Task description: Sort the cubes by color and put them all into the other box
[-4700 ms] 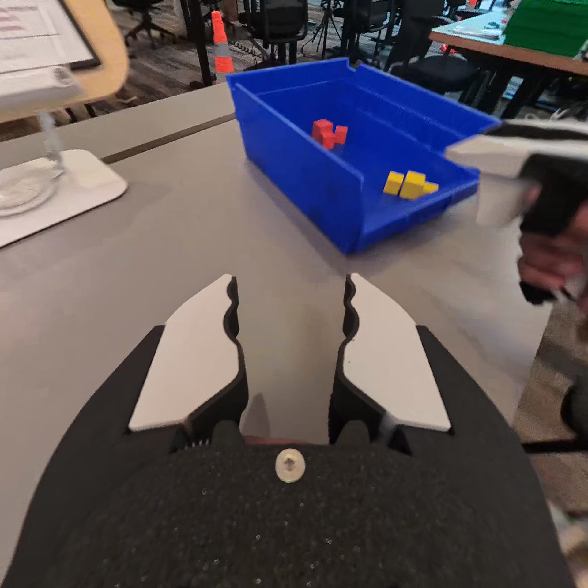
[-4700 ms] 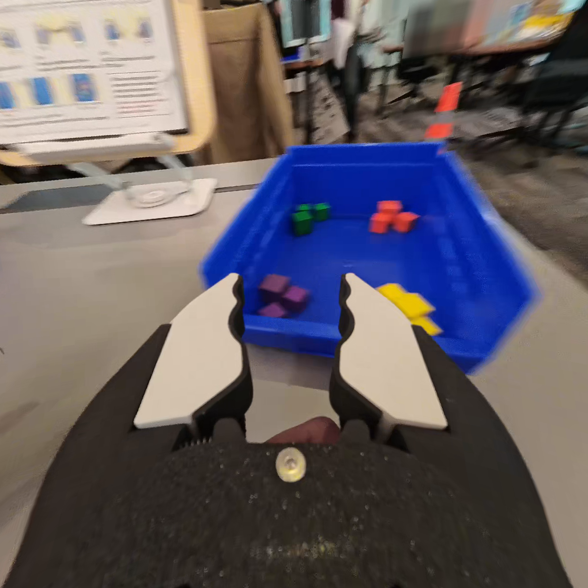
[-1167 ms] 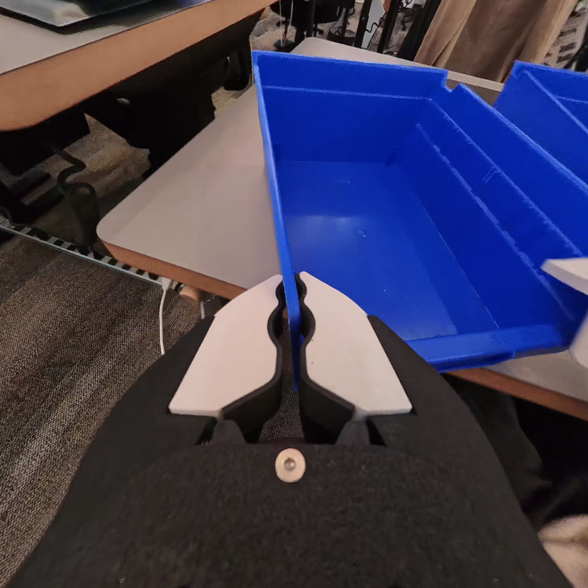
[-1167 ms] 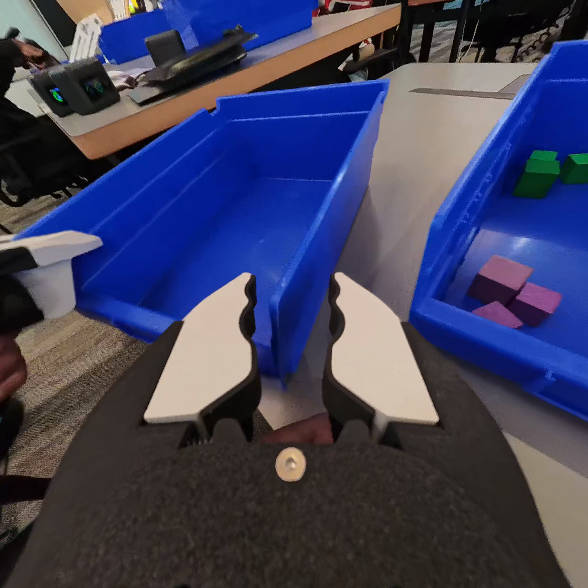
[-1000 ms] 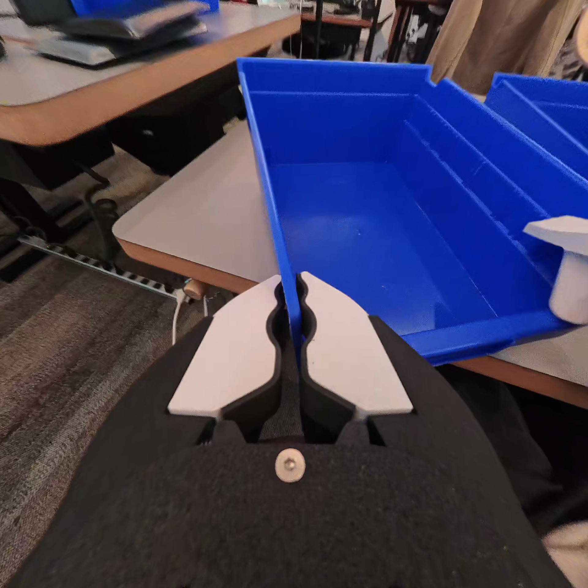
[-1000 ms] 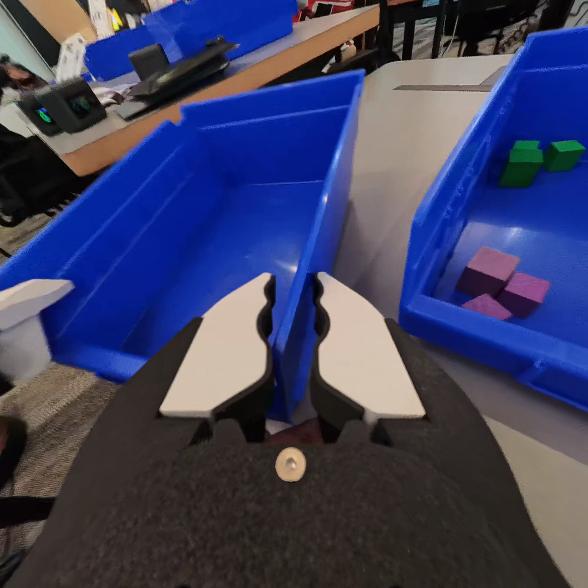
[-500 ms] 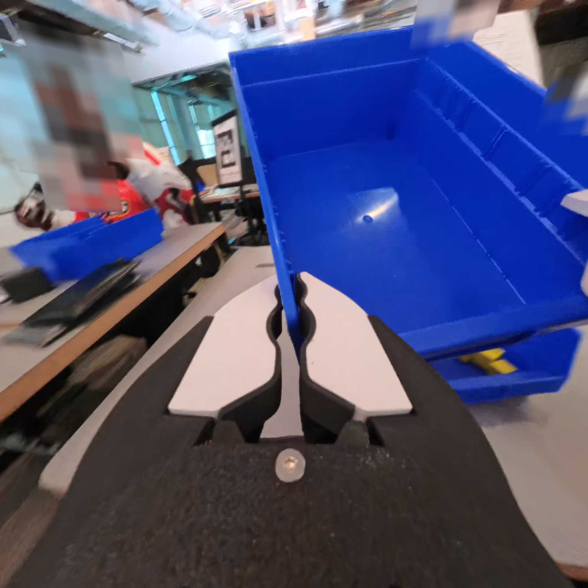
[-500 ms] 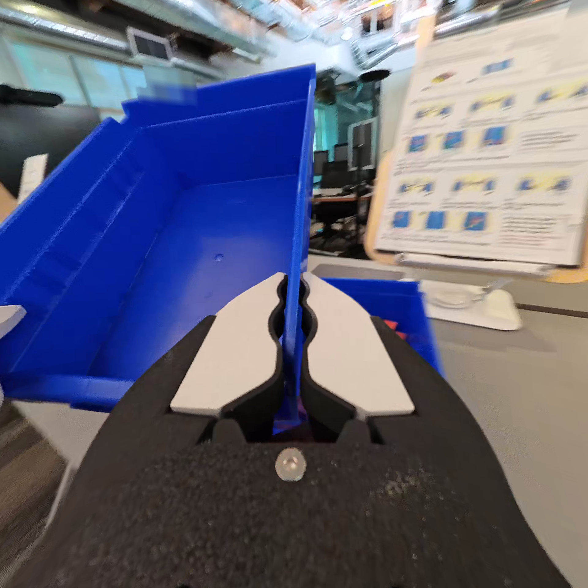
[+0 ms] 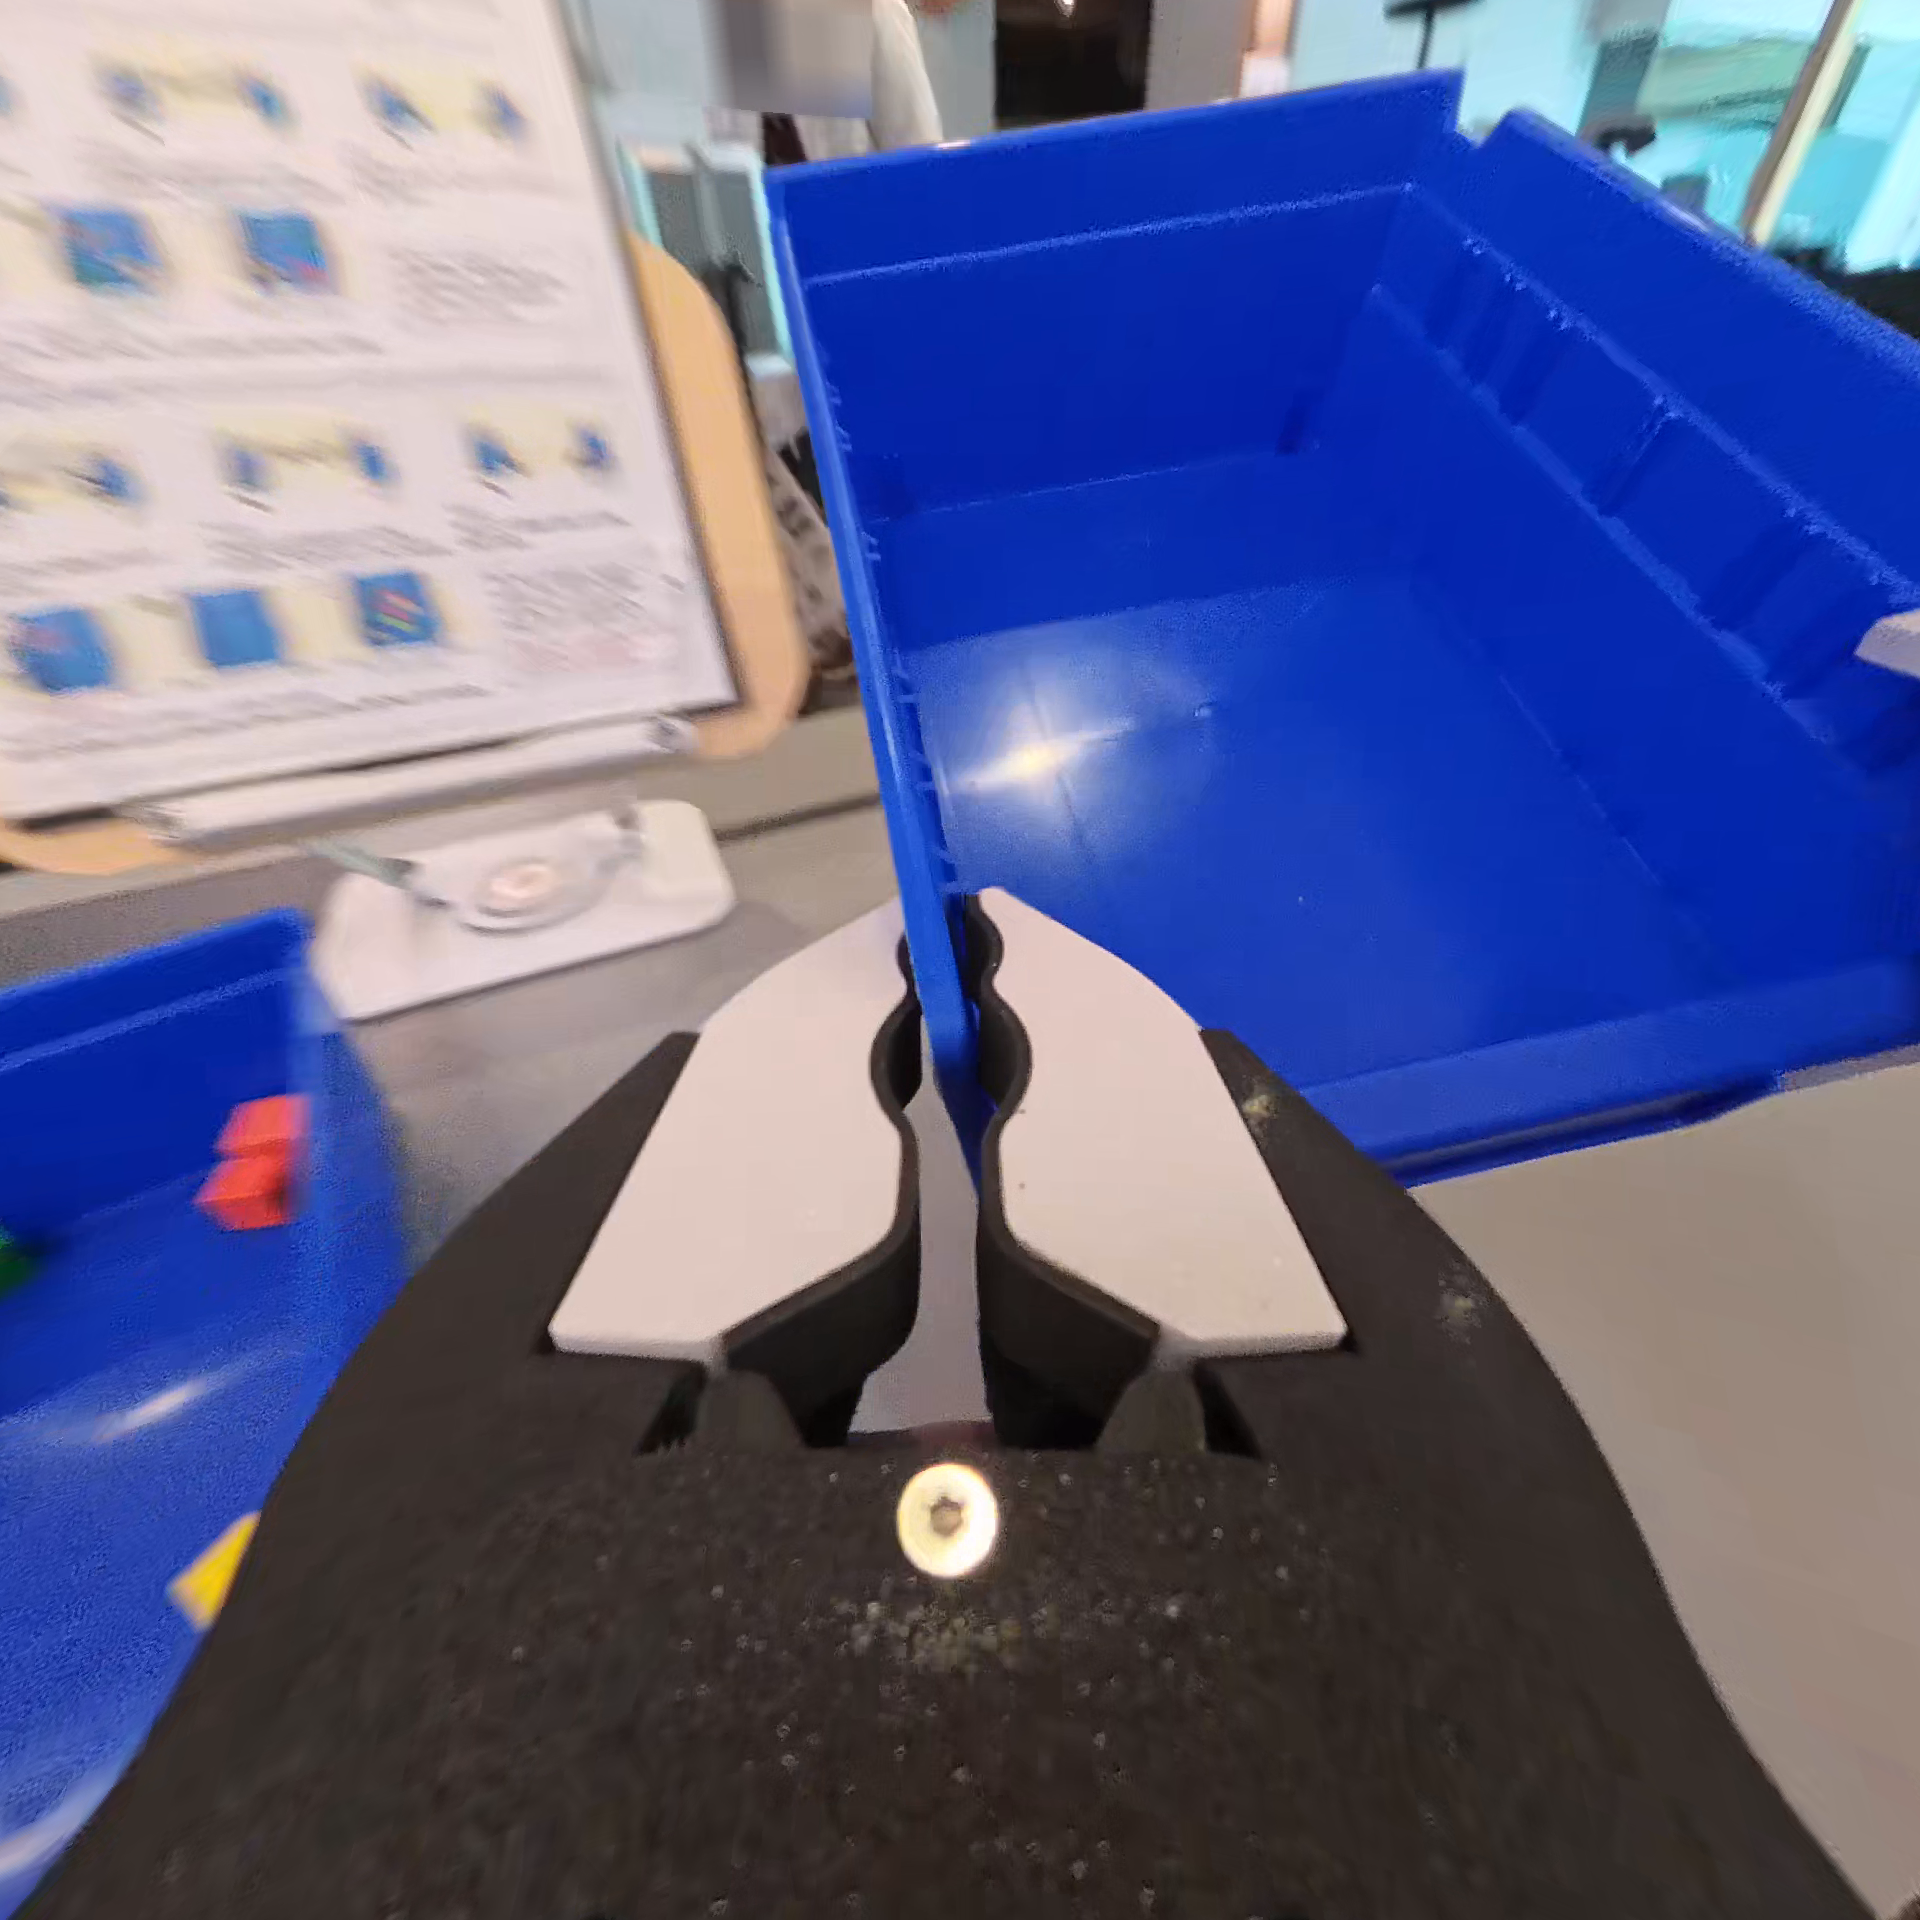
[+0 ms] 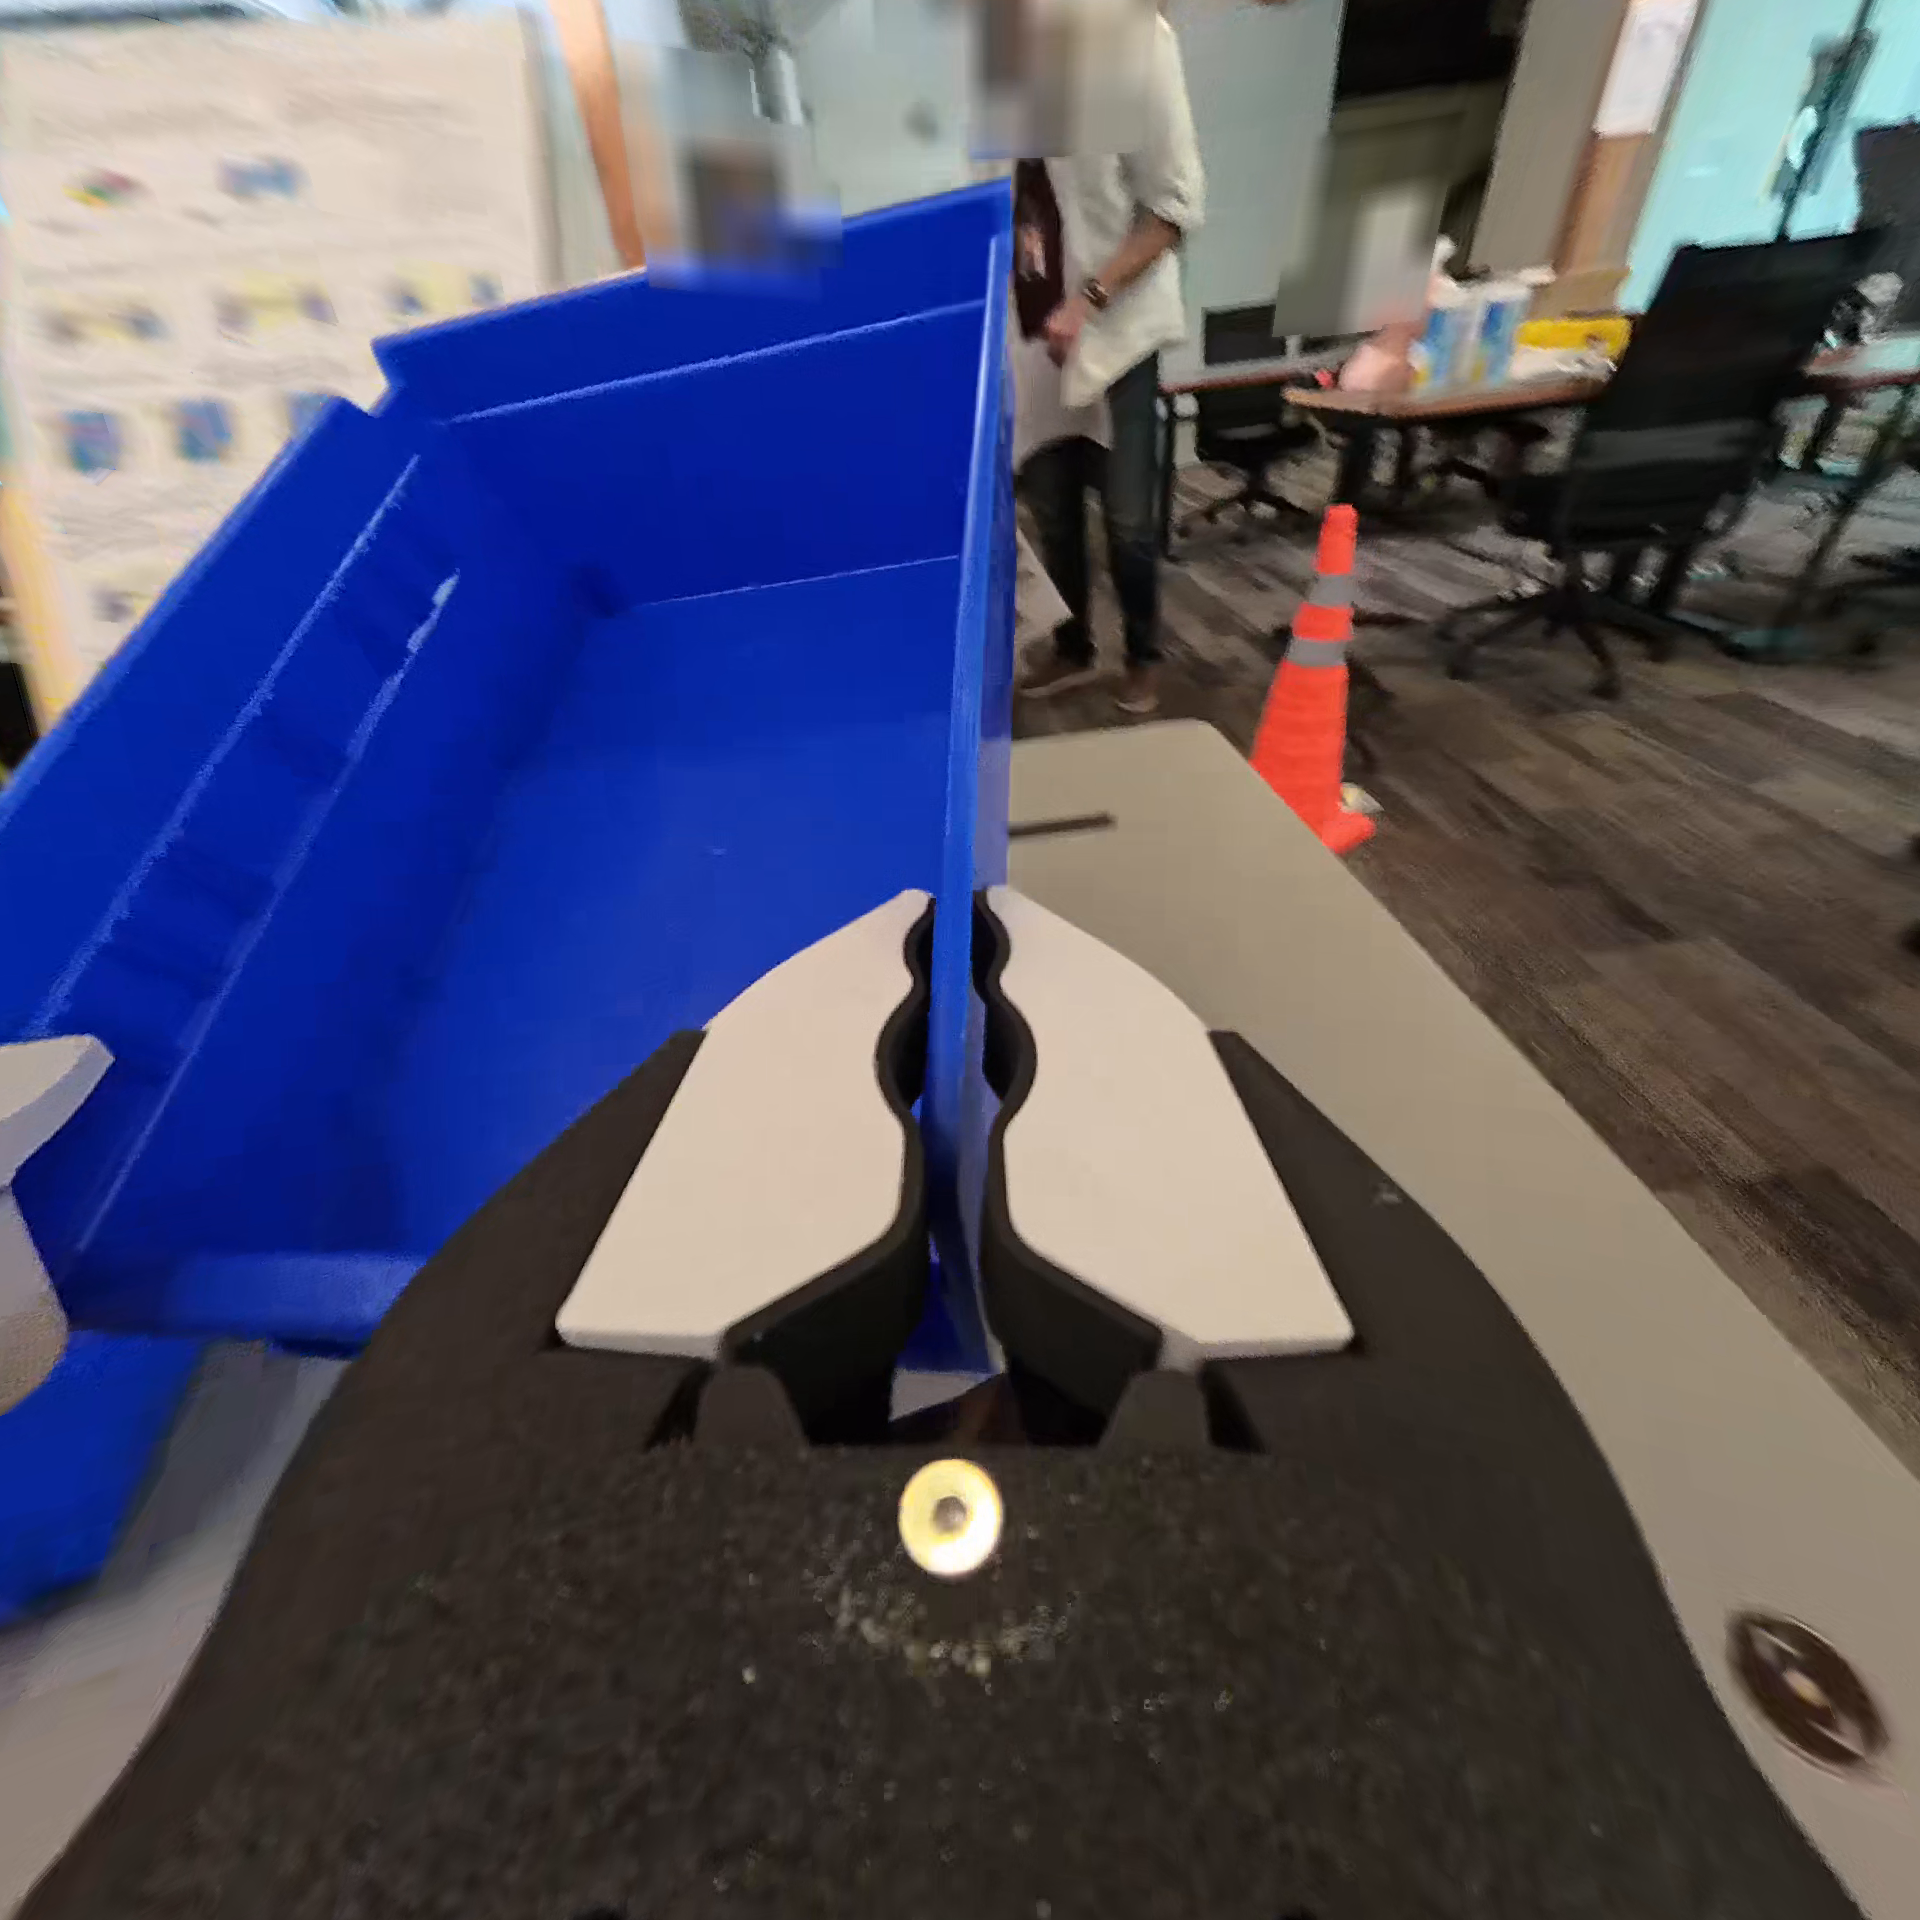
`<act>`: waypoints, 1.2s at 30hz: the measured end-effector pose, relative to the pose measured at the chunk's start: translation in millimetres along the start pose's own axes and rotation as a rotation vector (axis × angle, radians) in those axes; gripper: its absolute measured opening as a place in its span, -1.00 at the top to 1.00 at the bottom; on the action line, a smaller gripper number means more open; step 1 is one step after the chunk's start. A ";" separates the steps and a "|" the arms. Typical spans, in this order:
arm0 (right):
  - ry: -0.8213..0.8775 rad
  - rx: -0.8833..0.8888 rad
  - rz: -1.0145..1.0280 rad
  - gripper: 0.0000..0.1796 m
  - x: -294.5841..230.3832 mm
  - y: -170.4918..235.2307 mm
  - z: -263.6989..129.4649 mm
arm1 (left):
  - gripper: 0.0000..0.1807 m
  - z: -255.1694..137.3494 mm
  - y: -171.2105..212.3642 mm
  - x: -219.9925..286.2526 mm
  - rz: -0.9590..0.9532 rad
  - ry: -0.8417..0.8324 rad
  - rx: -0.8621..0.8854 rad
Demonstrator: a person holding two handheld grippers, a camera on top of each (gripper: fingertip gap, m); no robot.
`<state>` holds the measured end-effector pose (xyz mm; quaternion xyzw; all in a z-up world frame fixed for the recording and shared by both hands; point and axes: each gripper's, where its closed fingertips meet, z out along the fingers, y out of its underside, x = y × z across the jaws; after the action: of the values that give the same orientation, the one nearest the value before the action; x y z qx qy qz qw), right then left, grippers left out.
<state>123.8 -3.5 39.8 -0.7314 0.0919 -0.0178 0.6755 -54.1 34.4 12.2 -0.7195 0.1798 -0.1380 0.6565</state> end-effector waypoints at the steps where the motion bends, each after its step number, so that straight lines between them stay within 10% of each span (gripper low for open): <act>1: 0.017 -0.025 0.014 0.94 24.8 10.4 4.1 | 0.95 13.2 12.9 21.9 0.002 0.026 -0.032; 12: -0.033 -0.363 0.173 0.94 161.2 142.6 58.4 | 0.84 76.2 122.5 134.0 0.090 0.139 -0.316; 20: -0.045 -0.355 0.164 0.94 161.6 141.5 66.4 | 0.49 57.4 124.9 141.5 0.026 0.260 -0.319; 24: 0.091 -0.266 0.063 0.60 167.7 103.0 45.0 | 0.41 0.5 82.6 95.3 0.065 0.302 -0.230; 30: -0.238 0.053 0.034 0.55 -23.0 21.3 -12.9 | 0.42 -117.3 36.4 -104.5 0.087 0.004 -0.107; 36: -0.556 -0.204 0.008 0.45 -266.6 149.0 -15.8 | 0.37 -178.1 126.1 -272.0 -0.250 -0.275 -0.172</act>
<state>-156.9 12.6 -80.3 -0.7720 -0.0922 0.1952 0.5979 -385.3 -14.5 -85.2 -0.8018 0.0090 -0.1031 0.5886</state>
